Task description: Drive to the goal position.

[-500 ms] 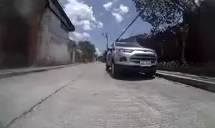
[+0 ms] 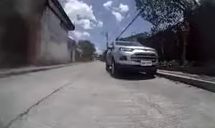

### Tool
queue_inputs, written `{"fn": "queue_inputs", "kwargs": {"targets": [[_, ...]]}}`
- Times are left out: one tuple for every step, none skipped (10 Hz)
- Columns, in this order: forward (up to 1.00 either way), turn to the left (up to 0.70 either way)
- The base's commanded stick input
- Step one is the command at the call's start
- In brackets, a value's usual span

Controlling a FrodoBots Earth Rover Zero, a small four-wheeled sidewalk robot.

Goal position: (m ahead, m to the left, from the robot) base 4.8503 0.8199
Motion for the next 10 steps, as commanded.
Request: {"fn": "queue_inputs", "kwargs": {"targets": [[0.0, 0.0], [0.0, 0.0], [0.0, 0.0], [0.0, 0.0], [0.0, 0.0], [0.0, 0.0], [0.09, 0.0], [0.18, 0.0], [0.7, 0.0], [0.7, 0.0]]}}
